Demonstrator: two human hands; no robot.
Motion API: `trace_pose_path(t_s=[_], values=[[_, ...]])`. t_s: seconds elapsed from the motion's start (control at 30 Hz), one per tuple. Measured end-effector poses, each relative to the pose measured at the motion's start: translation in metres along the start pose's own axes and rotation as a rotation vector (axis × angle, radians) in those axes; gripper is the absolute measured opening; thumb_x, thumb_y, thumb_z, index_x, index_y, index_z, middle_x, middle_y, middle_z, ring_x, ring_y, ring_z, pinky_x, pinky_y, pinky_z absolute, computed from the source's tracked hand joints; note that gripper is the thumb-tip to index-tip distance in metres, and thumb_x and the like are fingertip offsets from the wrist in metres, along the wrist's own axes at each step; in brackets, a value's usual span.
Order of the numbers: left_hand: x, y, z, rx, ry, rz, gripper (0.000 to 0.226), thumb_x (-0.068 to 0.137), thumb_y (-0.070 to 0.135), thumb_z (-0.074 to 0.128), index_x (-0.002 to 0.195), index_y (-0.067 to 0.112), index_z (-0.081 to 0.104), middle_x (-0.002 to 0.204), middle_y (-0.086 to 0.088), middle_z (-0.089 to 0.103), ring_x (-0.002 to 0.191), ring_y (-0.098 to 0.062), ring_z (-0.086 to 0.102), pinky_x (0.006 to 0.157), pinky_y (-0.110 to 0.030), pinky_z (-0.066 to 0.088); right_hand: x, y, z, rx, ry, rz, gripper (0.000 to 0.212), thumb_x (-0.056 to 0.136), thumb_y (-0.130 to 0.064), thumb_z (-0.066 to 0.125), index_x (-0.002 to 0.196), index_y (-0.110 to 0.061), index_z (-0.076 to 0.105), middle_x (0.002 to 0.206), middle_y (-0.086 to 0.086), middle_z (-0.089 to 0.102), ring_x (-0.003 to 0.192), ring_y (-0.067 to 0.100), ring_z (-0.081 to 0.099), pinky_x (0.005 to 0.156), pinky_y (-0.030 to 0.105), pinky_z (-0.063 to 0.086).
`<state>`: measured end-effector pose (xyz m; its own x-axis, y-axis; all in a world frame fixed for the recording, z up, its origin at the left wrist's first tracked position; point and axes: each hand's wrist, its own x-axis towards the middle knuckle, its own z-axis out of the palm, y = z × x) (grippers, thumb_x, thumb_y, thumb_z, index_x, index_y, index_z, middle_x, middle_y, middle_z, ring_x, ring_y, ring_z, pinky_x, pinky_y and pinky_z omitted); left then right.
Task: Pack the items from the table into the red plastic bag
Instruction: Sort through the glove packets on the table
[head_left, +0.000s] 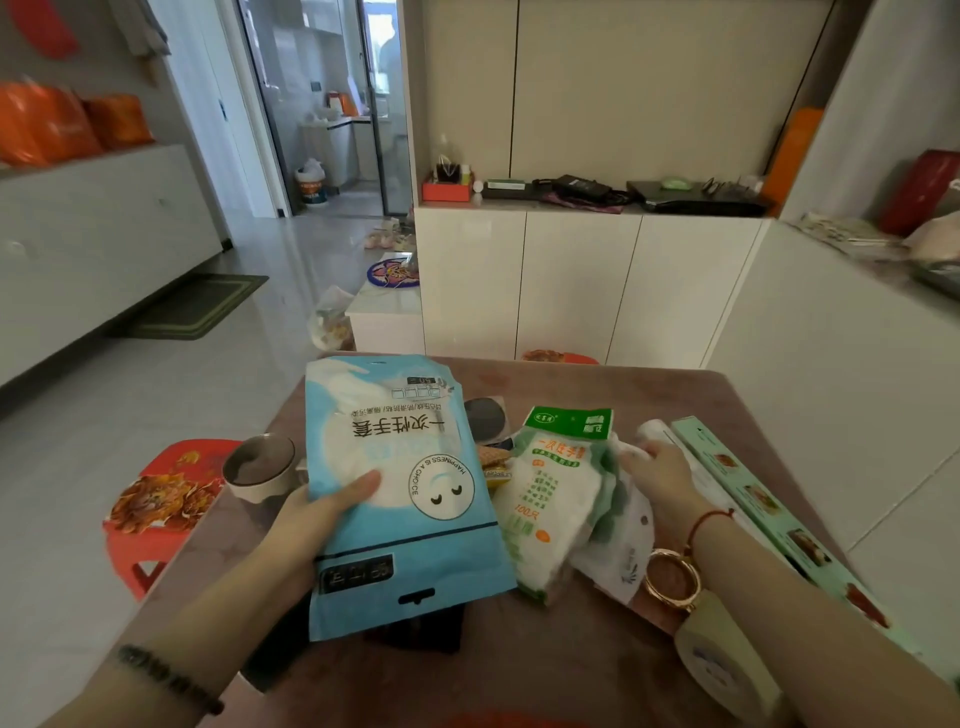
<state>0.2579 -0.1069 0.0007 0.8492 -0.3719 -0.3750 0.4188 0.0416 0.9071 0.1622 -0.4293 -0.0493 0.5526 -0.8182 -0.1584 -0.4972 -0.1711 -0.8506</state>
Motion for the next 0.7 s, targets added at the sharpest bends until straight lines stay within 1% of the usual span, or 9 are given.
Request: trace_pose_path(t_s=[0.1,0.23,0.3,0.37,0.47,0.53,0.57,0.63,0.7], values=[[-0.007,0.002,0.003,0.011,-0.001,0.002,0.015,0.077,0.013,0.068,0.091,0.011,0.065,0.097,-0.018,0.073,0.075,-0.029,0.072,0.067,-0.042,0.060,-0.009,-0.017,-0.017,0.042,0.008,-0.010,0.015,0.088,-0.013,0.049,0.091,0.000,0.056,0.094,0.020,0.060,0.081,0.025,0.053,0.057,0.027,0.040],[-0.019,0.008,0.008,0.007,-0.036,0.006,0.017,0.079,0.014,0.067,0.095,0.011,0.065,0.102,-0.020,0.071,0.089,-0.033,0.069,0.074,-0.042,0.058,-0.039,-0.052,-0.056,0.072,0.143,-0.072,0.024,0.092,-0.012,0.045,0.112,0.000,0.053,0.103,0.017,0.057,0.081,0.023,0.051,0.061,0.028,0.043],[-0.027,0.012,0.014,-0.004,-0.058,0.014,0.018,0.080,0.013,0.067,0.098,0.010,0.065,0.095,-0.017,0.074,0.081,-0.029,0.072,0.066,-0.040,0.060,-0.064,-0.073,-0.076,0.145,0.240,-0.159,0.021,0.093,-0.015,0.044,0.109,-0.004,0.053,0.102,0.014,0.056,0.079,0.021,0.049,0.064,0.030,0.045],[-0.036,0.016,0.022,-0.026,-0.091,0.025,0.022,0.081,0.012,0.065,0.102,0.009,0.064,0.082,-0.011,0.076,0.069,-0.025,0.073,0.055,-0.035,0.061,-0.093,-0.092,-0.094,0.302,0.274,-0.233,0.018,0.095,-0.015,0.045,0.107,-0.005,0.052,0.092,0.007,0.054,0.077,0.018,0.050,0.062,0.029,0.046],[-0.053,0.022,0.040,-0.056,-0.157,0.043,0.023,0.084,0.014,0.062,0.107,0.009,0.062,0.077,-0.008,0.077,0.066,-0.022,0.073,0.051,-0.031,0.059,-0.136,-0.116,-0.112,0.778,0.093,-0.227,0.013,0.096,-0.012,0.044,0.093,-0.007,0.055,0.078,0.001,0.059,0.066,0.012,0.059,0.052,0.024,0.051],[-0.064,0.022,0.053,-0.072,-0.182,0.035,0.024,0.084,0.020,0.062,0.106,0.011,0.064,0.083,-0.009,0.076,0.071,-0.023,0.073,0.060,-0.035,0.061,-0.157,-0.125,-0.113,1.030,-0.045,-0.172,0.018,0.097,-0.013,0.044,0.084,-0.011,0.055,0.072,0.000,0.066,0.060,0.010,0.066,0.050,0.022,0.055],[-0.070,0.022,0.060,-0.079,-0.189,0.032,0.024,0.084,0.025,0.061,0.104,0.013,0.064,0.085,-0.009,0.076,0.073,-0.023,0.073,0.064,-0.036,0.061,-0.164,-0.124,-0.107,1.087,-0.077,-0.127,0.017,0.097,-0.013,0.044,0.086,-0.010,0.056,0.072,0.001,0.068,0.060,0.009,0.068,0.052,0.024,0.056],[-0.085,0.022,0.071,-0.104,-0.235,0.013,0.032,0.084,0.038,0.057,0.105,0.015,0.065,0.092,-0.011,0.076,0.080,-0.024,0.073,0.067,-0.037,0.061,-0.176,-0.117,-0.086,1.016,-0.065,-0.049,0.013,0.095,-0.011,0.047,0.099,-0.007,0.058,0.085,0.006,0.068,0.074,0.017,0.068,0.060,0.031,0.056],[-0.100,0.022,0.078,-0.137,-0.291,-0.014,0.033,0.083,0.035,0.056,0.103,0.010,0.066,0.092,-0.012,0.076,0.078,-0.024,0.073,0.060,-0.033,0.061,-0.189,-0.106,-0.062,0.877,0.018,0.002,0.018,0.092,-0.010,0.048,0.107,-0.003,0.057,0.095,0.012,0.065,0.086,0.025,0.064,0.069,0.038,0.054]])
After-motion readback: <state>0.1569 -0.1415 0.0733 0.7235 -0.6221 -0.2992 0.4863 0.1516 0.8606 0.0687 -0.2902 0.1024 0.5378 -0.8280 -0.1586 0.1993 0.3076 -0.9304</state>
